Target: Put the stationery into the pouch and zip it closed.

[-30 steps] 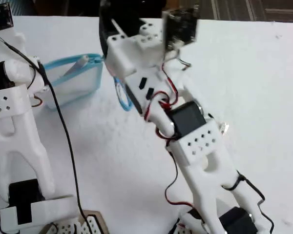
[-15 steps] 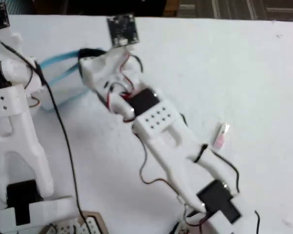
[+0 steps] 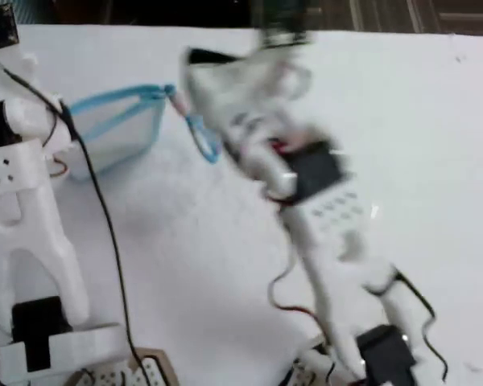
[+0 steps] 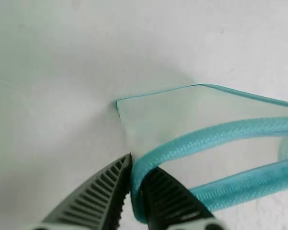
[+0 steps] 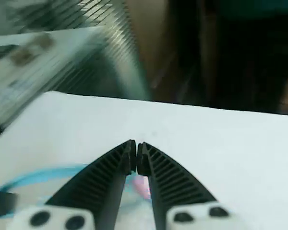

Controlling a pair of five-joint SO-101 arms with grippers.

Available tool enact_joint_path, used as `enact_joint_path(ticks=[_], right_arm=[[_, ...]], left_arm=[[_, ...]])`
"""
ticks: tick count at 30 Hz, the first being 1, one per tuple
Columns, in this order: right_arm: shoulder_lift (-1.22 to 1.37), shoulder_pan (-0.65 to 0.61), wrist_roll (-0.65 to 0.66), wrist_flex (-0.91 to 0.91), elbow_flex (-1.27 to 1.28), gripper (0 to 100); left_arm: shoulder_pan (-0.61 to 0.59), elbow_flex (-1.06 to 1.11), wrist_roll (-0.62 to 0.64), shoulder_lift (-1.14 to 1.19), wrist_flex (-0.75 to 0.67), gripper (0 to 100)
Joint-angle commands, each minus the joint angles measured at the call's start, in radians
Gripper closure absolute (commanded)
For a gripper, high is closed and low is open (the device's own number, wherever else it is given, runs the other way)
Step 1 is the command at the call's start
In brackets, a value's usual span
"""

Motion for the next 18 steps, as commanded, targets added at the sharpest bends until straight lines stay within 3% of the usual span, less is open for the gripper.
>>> enact_joint_path(ticks=[1, 6, 10, 18], right_arm=[[-0.038, 0.174, 0.109, 0.288, -0.121, 98.1], [0.096, 0.429, 0.276, 0.582, -0.127, 98.1], [0.289, 0.582, 0.322, 0.723, -0.129, 98.1], [0.443, 0.762, 0.358, 0.754, -0.055, 98.1]], left_arm=[[0.004, -0.037, -0.006, -0.016, 0.002, 98], [0.008, -0.037, -0.006, -0.016, 0.000, 98], [0.010, -0.037, -0.006, -0.016, 0.002, 98], [0.012, -0.037, -0.006, -0.015, 0.003, 98]])
